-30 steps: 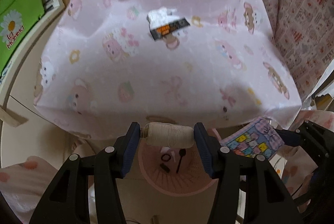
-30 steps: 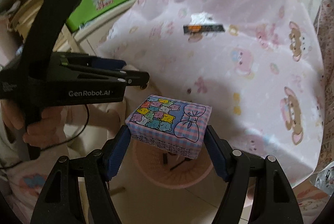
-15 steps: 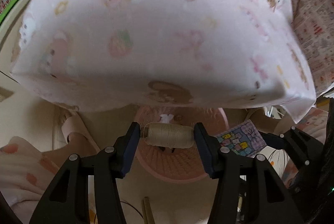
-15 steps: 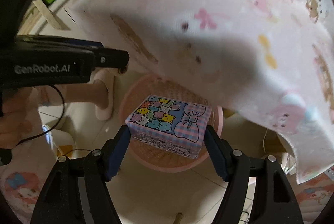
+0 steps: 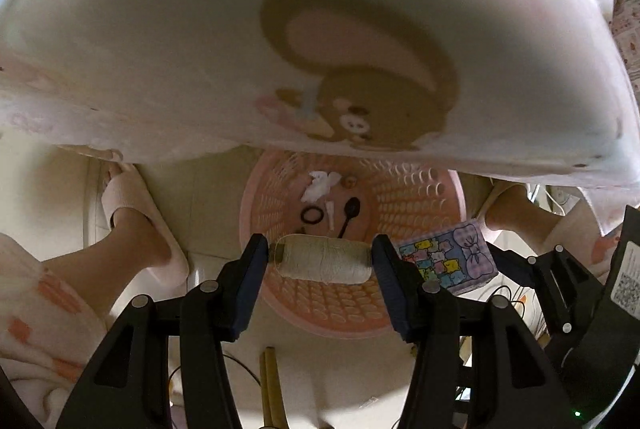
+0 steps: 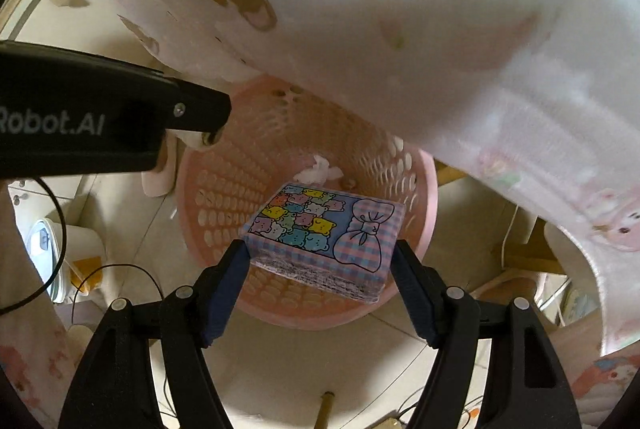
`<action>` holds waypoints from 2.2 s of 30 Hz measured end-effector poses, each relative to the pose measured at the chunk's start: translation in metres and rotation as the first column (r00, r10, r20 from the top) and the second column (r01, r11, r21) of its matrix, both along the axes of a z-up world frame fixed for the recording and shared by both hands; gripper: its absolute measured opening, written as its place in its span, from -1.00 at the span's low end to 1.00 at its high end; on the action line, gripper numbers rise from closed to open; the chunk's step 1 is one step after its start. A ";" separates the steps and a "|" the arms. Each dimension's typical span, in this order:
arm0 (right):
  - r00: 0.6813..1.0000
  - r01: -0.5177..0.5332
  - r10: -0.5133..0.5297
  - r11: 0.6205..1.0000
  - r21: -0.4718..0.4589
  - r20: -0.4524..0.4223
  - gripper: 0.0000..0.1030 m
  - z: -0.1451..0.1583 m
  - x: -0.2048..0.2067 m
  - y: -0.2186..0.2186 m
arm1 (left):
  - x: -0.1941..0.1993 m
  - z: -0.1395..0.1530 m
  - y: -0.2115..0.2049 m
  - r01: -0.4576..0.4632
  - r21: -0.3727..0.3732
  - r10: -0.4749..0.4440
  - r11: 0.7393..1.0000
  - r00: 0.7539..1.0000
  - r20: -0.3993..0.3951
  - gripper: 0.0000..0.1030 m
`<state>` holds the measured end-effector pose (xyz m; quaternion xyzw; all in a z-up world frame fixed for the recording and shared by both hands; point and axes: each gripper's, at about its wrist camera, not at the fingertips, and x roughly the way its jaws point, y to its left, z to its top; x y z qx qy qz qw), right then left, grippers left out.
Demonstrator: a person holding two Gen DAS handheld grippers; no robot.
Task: Collect trash
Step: 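Carry the spool into the pink basket with the left gripper while the right drops the purple box there, then raise both open grippers from the basket toward the cloth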
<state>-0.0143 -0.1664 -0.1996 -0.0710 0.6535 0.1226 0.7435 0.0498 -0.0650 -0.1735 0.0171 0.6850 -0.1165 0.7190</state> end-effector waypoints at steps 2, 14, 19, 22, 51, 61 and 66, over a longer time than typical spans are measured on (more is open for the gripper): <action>1.000 0.005 -0.005 1.000 -0.014 -0.002 0.44 -0.005 0.003 -0.002 | 0.000 -0.005 0.000 -0.004 0.000 0.004 1.000 1.000 -0.018 0.02; 0.998 0.040 -0.040 0.999 -0.018 -0.043 0.45 -0.017 0.007 -0.001 | 0.001 -0.015 0.006 -0.033 0.001 0.033 0.999 0.997 -0.067 0.13; 0.996 0.073 -0.073 0.997 -0.006 -0.052 0.45 -0.016 0.008 -0.007 | -0.002 -0.012 0.001 -0.004 0.009 0.004 1.000 0.999 -0.052 0.29; 0.994 0.088 -0.088 0.996 -0.006 -0.060 0.45 -0.016 0.009 -0.010 | -0.003 -0.010 0.000 -0.001 0.008 0.001 1.000 0.999 -0.052 0.29; 0.881 0.173 -0.189 0.982 0.076 0.435 0.45 0.131 -0.022 -0.029 | -0.028 0.127 0.023 -0.004 0.021 -0.007 1.000 0.873 0.488 0.33; 0.776 0.202 -0.228 0.973 0.110 0.588 0.45 0.174 -0.024 -0.050 | -0.026 0.151 0.025 -0.040 -0.021 0.044 0.999 0.767 0.641 0.65; 0.728 0.248 -0.264 0.962 0.116 0.632 0.45 0.194 -0.007 -0.067 | -0.016 0.171 0.025 -0.025 -0.048 0.051 0.999 0.740 0.671 0.65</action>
